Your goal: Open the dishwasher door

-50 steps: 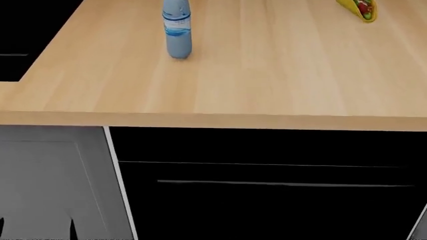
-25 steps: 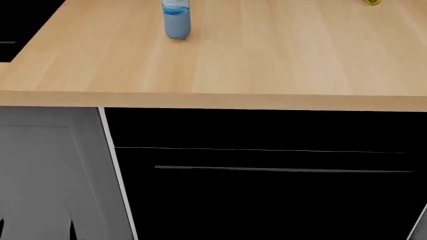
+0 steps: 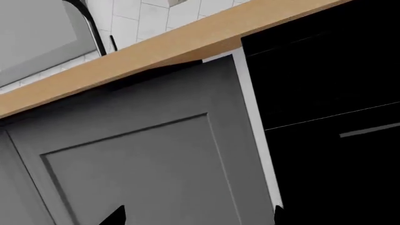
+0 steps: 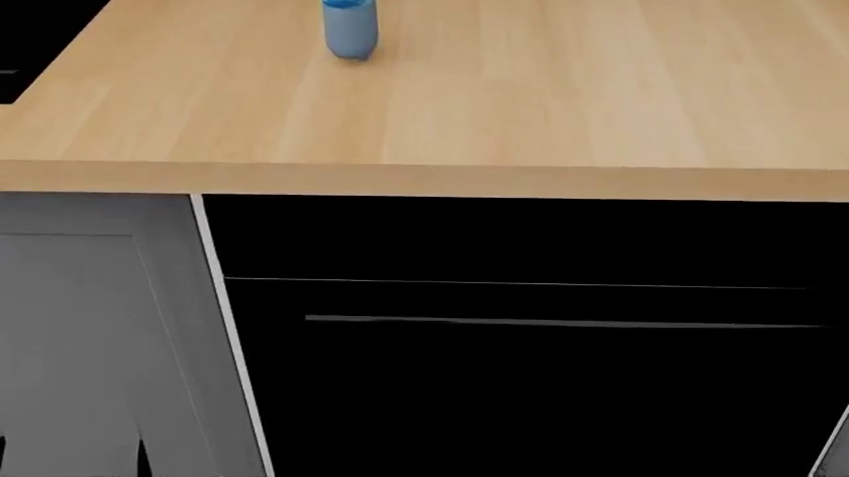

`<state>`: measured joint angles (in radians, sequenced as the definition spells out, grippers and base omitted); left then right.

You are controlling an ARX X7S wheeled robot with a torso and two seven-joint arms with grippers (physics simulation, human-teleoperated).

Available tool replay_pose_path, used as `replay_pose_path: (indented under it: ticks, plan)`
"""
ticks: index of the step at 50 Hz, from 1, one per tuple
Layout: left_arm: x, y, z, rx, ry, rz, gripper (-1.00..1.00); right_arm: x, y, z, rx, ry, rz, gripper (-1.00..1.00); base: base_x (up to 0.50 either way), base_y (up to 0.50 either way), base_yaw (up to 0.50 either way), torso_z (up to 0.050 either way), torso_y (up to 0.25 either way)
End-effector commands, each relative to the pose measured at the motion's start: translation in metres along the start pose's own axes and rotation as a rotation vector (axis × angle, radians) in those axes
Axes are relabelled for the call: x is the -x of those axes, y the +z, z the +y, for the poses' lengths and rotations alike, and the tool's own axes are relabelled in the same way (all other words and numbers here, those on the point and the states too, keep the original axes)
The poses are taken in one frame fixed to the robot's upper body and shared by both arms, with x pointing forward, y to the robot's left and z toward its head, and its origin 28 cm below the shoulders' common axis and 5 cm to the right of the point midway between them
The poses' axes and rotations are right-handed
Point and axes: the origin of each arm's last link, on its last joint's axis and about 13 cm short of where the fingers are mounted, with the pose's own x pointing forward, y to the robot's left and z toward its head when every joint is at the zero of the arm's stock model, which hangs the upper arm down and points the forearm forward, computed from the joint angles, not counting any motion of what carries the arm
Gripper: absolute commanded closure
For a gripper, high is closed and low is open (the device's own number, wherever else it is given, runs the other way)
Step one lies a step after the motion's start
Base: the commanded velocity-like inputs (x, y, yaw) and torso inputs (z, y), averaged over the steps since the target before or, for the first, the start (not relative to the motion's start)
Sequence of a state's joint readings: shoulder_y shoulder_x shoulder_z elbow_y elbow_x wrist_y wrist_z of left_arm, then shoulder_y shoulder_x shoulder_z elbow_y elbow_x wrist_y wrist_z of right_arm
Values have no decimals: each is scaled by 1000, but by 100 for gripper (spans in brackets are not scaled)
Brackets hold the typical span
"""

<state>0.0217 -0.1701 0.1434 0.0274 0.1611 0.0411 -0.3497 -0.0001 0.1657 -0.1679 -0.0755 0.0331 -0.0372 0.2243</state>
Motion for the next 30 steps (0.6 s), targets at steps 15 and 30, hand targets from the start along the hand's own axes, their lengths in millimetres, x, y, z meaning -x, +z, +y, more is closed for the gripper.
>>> replay_pose_path:
  ticks: [15,30]
  plan:
    - [0,-1,0,-16,1,19,-100,-1,1,1,-10,25,-11,-100,38,0,0,0,0]
    - [0,-1,1,-10,10,21,-100,1,-1,1,-11,26,-20,-100,121,0,0,0,0]
